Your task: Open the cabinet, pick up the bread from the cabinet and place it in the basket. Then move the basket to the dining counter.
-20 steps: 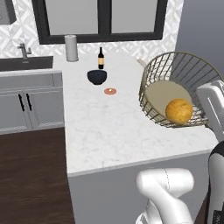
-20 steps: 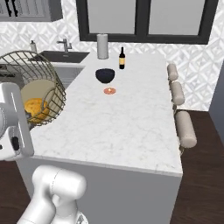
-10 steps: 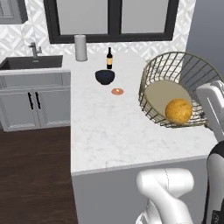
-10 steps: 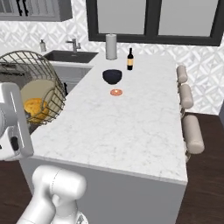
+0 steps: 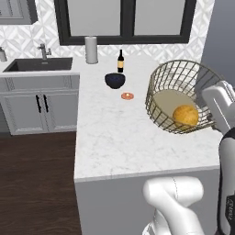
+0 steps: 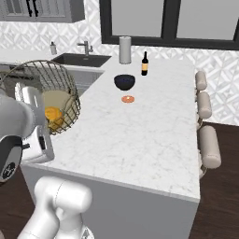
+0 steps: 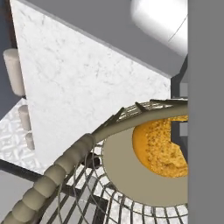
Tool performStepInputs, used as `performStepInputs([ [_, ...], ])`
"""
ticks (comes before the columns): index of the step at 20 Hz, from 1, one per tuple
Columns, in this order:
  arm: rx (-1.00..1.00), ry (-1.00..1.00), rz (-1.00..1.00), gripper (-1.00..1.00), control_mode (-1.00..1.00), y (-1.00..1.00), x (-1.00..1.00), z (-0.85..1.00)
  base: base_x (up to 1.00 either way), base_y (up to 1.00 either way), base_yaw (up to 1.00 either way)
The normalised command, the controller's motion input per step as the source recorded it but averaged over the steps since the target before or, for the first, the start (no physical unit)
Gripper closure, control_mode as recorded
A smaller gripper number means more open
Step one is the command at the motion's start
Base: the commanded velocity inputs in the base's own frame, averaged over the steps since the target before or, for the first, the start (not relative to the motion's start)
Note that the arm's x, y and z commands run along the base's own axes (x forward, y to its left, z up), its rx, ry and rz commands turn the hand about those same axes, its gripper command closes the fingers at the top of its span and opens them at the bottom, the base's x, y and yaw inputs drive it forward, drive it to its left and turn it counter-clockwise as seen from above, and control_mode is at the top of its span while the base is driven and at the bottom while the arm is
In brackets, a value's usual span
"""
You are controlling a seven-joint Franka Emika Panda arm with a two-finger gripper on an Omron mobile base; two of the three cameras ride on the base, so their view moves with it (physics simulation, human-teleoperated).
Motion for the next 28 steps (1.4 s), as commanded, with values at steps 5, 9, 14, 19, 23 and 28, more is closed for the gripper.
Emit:
performStepInputs([
  [5,0.0,0.29,0.13,1.0,-1.0,-0.51,1.0,-0.62,0.0,0.0,0.0],
  [9,0.0,0.2,0.12,1.0,-1.0,-0.44,1.0,-0.69,0.0,0.0,0.0],
  [14,0.0,0.11,0.12,1.0,-1.0,-0.46,1.0,-0.68,0.0,0.0,0.0],
  [19,0.0,0.09,0.08,1.0,-1.0,-0.13,1.0,-0.52,0.0,0.0,0.0],
  [23,0.0,0.08,0.01,1.0,-1.0,-0.01,1.0,-0.56,0.0,0.0,0.0],
  [28,0.0,0.01,0.0,1.0,-1.0,0.0,0.91,-0.48,0.0,0.0,0.0],
])
